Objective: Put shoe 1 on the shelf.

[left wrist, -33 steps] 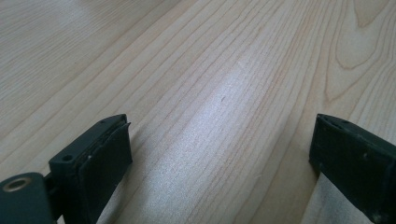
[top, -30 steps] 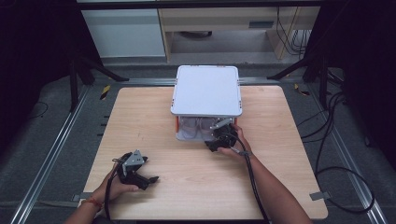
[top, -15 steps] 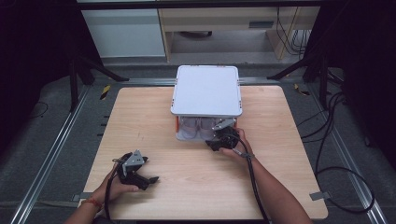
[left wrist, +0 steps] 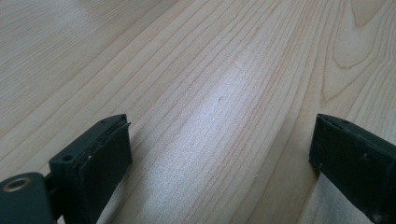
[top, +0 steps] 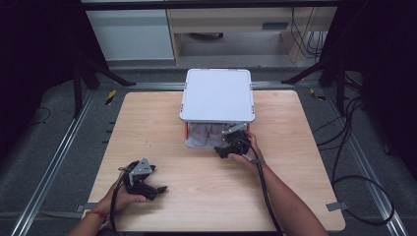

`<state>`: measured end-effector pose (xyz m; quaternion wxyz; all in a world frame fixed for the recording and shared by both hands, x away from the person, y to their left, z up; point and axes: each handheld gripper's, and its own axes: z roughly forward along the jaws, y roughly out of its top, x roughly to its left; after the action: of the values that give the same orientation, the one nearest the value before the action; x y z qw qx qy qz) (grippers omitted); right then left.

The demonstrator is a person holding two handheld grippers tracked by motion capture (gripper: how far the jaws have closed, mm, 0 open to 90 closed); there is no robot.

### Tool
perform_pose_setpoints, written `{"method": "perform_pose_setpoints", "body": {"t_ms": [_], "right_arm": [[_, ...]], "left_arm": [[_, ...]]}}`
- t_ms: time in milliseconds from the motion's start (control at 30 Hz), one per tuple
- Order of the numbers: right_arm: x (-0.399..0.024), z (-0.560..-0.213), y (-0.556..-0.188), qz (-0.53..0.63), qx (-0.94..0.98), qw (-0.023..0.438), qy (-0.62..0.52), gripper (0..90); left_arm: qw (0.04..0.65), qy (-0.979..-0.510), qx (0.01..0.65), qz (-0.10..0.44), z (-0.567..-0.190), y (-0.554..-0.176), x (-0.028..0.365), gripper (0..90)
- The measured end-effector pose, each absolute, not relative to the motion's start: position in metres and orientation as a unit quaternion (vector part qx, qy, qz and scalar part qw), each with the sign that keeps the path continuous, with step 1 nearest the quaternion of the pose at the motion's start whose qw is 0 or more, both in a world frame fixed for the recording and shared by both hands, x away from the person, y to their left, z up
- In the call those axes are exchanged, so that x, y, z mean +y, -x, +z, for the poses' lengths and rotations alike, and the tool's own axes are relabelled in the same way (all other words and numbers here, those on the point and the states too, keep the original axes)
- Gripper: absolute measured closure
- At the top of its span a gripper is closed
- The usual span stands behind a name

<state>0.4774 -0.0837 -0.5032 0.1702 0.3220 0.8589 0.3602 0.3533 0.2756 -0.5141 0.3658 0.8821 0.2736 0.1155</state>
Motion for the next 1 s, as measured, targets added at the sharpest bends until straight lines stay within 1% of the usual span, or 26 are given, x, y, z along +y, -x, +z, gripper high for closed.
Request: {"method": "perform_pose_setpoints", "body": {"t_ms": [300,400,633,1000], "right_arm": [[-0.105,-0.489,-0.445,0.329,0.889,0.166,-0.273,9.7],[-0.117,-0.485,-0.428,0.313,0.896,0.178,-0.258,9.2],[-0.159,-0.483,-0.396,0.298,0.9,0.187,-0.257,8.7],[-0.23,-0.494,-0.359,0.305,0.881,0.179,-0.315,8.4]], "left_arm": [[0.367,-0.881,0.276,0.116,-0.514,-0.353,0.275,4.4],[0.367,-0.881,0.275,0.116,-0.514,-0.353,0.275,4.4],[0.367,-0.881,0.276,0.117,-0.514,-0.353,0.275,4.4],[0.365,-0.881,0.276,0.117,-0.514,-0.353,0.275,4.4]]}}
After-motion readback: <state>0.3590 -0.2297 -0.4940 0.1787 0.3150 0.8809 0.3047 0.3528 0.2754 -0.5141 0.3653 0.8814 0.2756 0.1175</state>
